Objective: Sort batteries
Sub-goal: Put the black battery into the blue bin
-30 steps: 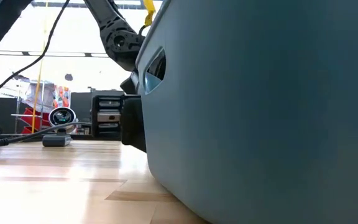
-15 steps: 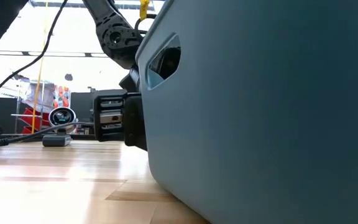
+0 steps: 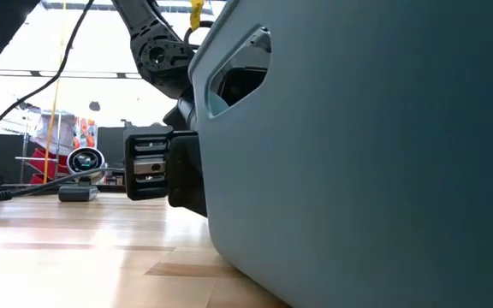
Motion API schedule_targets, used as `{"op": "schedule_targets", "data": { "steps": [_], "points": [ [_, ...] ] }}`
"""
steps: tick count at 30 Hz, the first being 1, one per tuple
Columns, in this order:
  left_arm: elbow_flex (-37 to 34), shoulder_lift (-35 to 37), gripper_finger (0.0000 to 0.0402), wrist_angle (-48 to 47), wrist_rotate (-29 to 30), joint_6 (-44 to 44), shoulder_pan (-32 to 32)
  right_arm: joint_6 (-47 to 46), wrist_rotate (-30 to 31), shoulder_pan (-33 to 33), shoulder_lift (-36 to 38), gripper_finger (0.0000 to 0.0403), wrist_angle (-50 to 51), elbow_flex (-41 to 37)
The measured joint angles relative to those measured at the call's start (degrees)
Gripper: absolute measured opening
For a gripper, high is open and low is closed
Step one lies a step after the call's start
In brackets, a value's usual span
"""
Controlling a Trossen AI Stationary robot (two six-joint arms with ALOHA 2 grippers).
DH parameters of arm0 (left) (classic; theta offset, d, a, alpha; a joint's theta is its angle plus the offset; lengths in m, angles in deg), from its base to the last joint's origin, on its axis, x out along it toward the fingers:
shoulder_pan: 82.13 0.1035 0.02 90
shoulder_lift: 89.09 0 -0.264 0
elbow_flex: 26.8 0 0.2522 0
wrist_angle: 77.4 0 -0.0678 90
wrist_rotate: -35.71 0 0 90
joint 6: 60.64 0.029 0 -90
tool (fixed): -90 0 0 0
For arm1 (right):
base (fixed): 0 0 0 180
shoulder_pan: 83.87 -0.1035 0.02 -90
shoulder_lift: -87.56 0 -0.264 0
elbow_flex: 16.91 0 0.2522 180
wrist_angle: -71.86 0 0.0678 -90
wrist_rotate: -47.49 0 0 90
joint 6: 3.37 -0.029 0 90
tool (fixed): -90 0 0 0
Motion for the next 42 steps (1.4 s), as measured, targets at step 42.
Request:
{"op": "schedule_targets", "data": {
  "steps": [42],
  "points": [
    [0.1, -2.7, 0.0266, 11.4, -0.1, -3.1, -1.7, -6.4, -0.3, 3.2, -3.4, 0.0178, 2.1, -0.1]
  ]
}}
